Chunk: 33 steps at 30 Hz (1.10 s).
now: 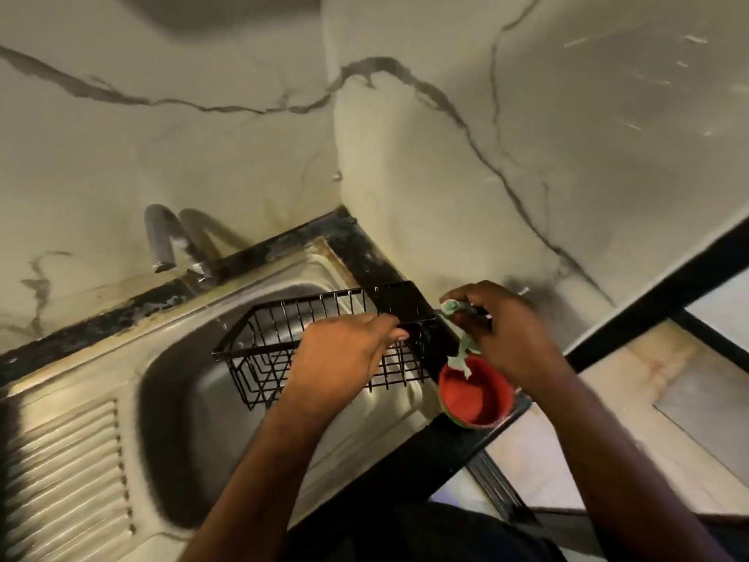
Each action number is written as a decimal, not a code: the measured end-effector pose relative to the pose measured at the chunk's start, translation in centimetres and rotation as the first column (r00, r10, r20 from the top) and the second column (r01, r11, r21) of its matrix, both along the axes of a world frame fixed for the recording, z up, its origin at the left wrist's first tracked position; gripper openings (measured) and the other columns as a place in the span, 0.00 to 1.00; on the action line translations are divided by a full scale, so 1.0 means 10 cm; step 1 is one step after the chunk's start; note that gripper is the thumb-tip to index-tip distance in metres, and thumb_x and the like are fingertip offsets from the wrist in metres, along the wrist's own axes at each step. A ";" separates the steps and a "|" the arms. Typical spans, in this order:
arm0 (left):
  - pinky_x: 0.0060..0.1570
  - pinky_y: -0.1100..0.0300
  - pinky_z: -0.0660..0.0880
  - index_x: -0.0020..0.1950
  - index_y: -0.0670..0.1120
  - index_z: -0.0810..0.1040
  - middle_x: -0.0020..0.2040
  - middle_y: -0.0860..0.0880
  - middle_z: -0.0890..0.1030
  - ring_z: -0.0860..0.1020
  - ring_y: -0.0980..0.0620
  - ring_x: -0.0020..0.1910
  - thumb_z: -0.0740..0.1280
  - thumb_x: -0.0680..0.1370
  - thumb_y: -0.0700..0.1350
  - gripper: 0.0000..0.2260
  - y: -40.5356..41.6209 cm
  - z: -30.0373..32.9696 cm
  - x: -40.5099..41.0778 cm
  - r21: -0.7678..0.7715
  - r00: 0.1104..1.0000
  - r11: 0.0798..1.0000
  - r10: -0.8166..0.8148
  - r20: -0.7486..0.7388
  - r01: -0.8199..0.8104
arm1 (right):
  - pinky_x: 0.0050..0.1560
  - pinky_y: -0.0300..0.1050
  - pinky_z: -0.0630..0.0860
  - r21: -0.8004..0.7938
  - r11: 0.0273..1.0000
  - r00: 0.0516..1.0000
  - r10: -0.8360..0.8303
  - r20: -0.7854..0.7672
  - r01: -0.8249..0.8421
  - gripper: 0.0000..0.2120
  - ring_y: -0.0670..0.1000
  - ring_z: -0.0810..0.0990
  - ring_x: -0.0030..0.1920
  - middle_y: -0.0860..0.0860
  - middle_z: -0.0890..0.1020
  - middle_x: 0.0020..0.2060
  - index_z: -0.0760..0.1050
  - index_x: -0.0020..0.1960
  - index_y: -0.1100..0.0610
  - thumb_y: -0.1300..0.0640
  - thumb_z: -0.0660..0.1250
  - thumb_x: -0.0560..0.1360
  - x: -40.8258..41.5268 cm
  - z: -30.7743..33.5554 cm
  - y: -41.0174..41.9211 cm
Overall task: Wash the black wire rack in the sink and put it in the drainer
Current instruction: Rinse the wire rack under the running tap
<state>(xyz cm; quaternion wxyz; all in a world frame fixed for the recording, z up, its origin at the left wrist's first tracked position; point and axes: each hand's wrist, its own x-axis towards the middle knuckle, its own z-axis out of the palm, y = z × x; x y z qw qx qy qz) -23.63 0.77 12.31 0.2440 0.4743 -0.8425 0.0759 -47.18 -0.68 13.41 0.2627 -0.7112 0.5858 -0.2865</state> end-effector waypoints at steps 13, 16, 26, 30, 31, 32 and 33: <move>0.29 0.65 0.62 0.48 0.50 0.84 0.34 0.55 0.82 0.80 0.53 0.28 0.55 0.81 0.57 0.19 -0.06 -0.11 -0.29 0.032 0.997 0.997 -0.077 0.027 0.076 | 0.44 0.21 0.68 0.234 0.971 0.992 -0.019 -0.125 0.048 0.12 0.37 0.77 0.49 0.41 0.77 0.50 0.79 0.60 0.53 0.57 0.72 0.77 -0.26 -0.39 0.20; 0.30 0.65 0.61 0.48 0.51 0.84 0.35 0.55 0.82 0.80 0.53 0.29 0.55 0.82 0.57 0.19 -0.05 -0.09 -0.26 0.061 0.996 0.995 -0.079 0.036 0.077 | 0.45 0.22 0.66 0.205 0.978 0.991 -0.020 -0.133 0.047 0.12 0.38 0.77 0.49 0.40 0.76 0.50 0.79 0.61 0.52 0.55 0.70 0.78 -0.22 -0.38 0.18; 0.29 0.62 0.72 0.49 0.52 0.81 0.36 0.55 0.81 0.80 0.54 0.31 0.54 0.83 0.58 0.18 0.12 -0.01 0.14 0.079 0.998 0.997 -0.009 0.063 0.004 | 0.47 0.24 0.71 0.003 1.000 0.995 0.027 0.099 -0.027 0.08 0.38 0.79 0.50 0.41 0.83 0.49 0.82 0.57 0.50 0.55 0.67 0.80 0.38 -0.11 -0.03; 0.29 0.64 0.72 0.46 0.51 0.82 0.33 0.55 0.80 0.79 0.54 0.28 0.56 0.82 0.57 0.18 0.20 0.04 0.36 0.039 0.997 0.998 0.047 0.065 -0.049 | 0.46 0.22 0.65 0.064 0.994 0.995 0.087 0.040 -0.090 0.09 0.41 0.77 0.49 0.44 0.82 0.51 0.82 0.58 0.51 0.53 0.65 0.81 0.69 -0.13 -0.18; 0.28 0.64 0.72 0.45 0.50 0.82 0.33 0.55 0.80 0.79 0.54 0.28 0.56 0.82 0.57 0.18 0.22 0.05 0.42 0.027 0.996 0.997 0.064 0.060 -0.066 | 0.45 0.23 0.65 0.058 0.992 0.993 0.114 0.015 -0.115 0.10 0.42 0.76 0.49 0.45 0.82 0.51 0.82 0.58 0.51 0.53 0.65 0.81 0.76 -0.14 -0.22; 0.28 0.63 0.73 0.45 0.50 0.81 0.32 0.54 0.80 0.79 0.53 0.28 0.56 0.82 0.57 0.18 0.23 0.05 0.47 0.023 0.996 0.997 0.077 0.054 -0.079 | 0.46 0.27 0.67 0.045 0.988 0.989 0.145 -0.005 -0.145 0.10 0.44 0.77 0.49 0.47 0.82 0.51 0.83 0.57 0.51 0.53 0.64 0.81 0.83 -0.14 -0.24; 0.28 0.62 0.75 0.45 0.50 0.81 0.33 0.54 0.80 0.79 0.53 0.28 0.55 0.83 0.57 0.19 0.25 0.06 0.55 0.023 0.994 0.995 0.097 0.045 -0.098 | 0.47 0.33 0.70 0.034 0.983 0.983 0.180 -0.022 -0.179 0.11 0.46 0.78 0.49 0.49 0.83 0.51 0.83 0.57 0.52 0.52 0.63 0.81 0.91 -0.14 -0.27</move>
